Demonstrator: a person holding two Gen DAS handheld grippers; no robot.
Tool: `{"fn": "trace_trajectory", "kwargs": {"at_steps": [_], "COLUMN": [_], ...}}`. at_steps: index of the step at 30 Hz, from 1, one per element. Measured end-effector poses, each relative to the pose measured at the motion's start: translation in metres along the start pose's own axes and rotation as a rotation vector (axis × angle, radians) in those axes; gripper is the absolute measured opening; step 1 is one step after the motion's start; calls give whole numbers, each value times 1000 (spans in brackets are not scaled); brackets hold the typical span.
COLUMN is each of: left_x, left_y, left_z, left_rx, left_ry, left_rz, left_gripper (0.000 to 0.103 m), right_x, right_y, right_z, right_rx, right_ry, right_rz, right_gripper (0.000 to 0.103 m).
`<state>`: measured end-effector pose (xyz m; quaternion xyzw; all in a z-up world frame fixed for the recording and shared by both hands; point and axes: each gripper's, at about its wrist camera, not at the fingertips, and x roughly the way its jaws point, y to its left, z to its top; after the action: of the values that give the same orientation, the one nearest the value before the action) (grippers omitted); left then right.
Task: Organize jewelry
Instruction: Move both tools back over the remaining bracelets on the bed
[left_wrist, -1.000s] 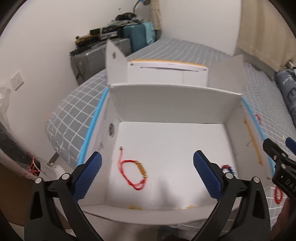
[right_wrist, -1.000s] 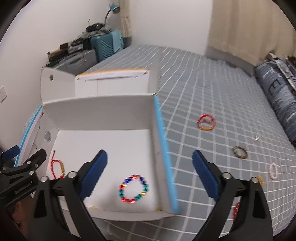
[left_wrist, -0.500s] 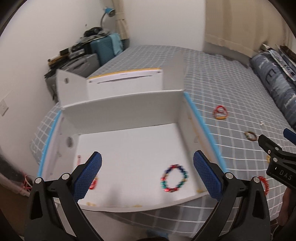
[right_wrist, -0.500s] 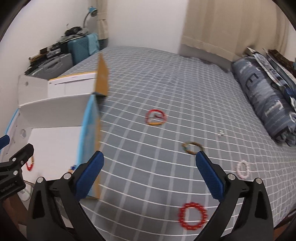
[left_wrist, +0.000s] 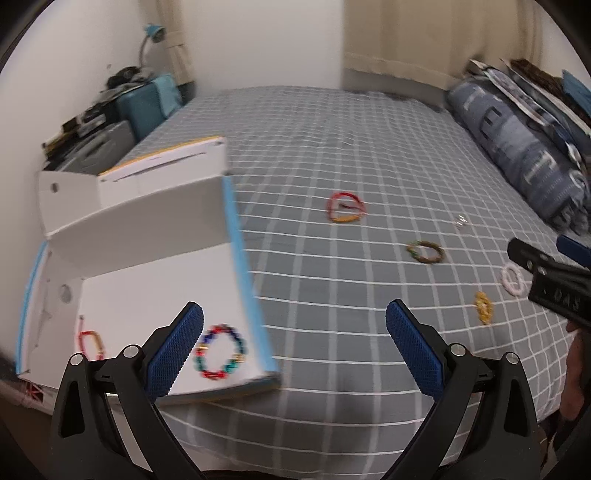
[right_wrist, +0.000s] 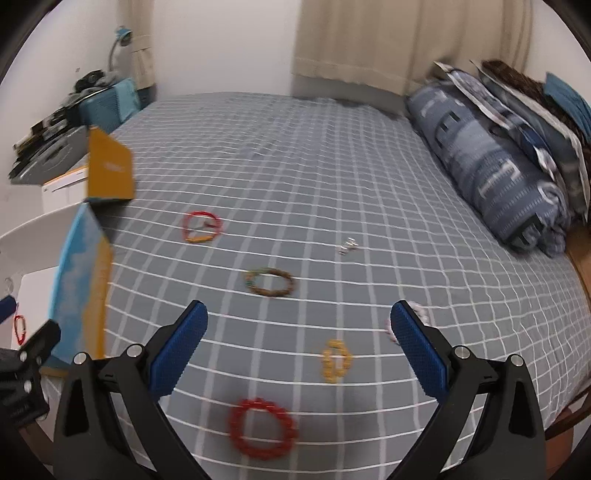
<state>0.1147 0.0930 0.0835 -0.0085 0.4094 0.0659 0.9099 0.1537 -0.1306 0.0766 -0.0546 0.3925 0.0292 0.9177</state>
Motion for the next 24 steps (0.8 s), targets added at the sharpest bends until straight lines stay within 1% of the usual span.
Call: {"fn": "trace_trajectory", "kwargs": {"at_steps": [3, 6, 10, 16, 24], "left_x": [8, 22, 36, 57, 82], "left_y": [-25, -51, -77, -99, -108], "left_z": [-3, -7, -15, -34, -62], "left_rx": [25, 56, 78, 105, 113], "left_ry": [10, 37, 66, 116, 179], "left_rz": [-22, -40, -66, -91, -109], "left_gripper": [97, 97, 97, 97, 97], "right_x": [11, 24, 39, 66, 106], "right_y": [-26, -50, -80, -114, -142], "right_z": [-2, -5, -10, -18, -27], "right_rx": [20, 36, 67, 94, 132], "right_ry": [18, 40, 65, 112, 172], "right_rz": [-9, -21, -29, -24, -2], "right_gripper": [95, 95, 95, 94, 88]}}
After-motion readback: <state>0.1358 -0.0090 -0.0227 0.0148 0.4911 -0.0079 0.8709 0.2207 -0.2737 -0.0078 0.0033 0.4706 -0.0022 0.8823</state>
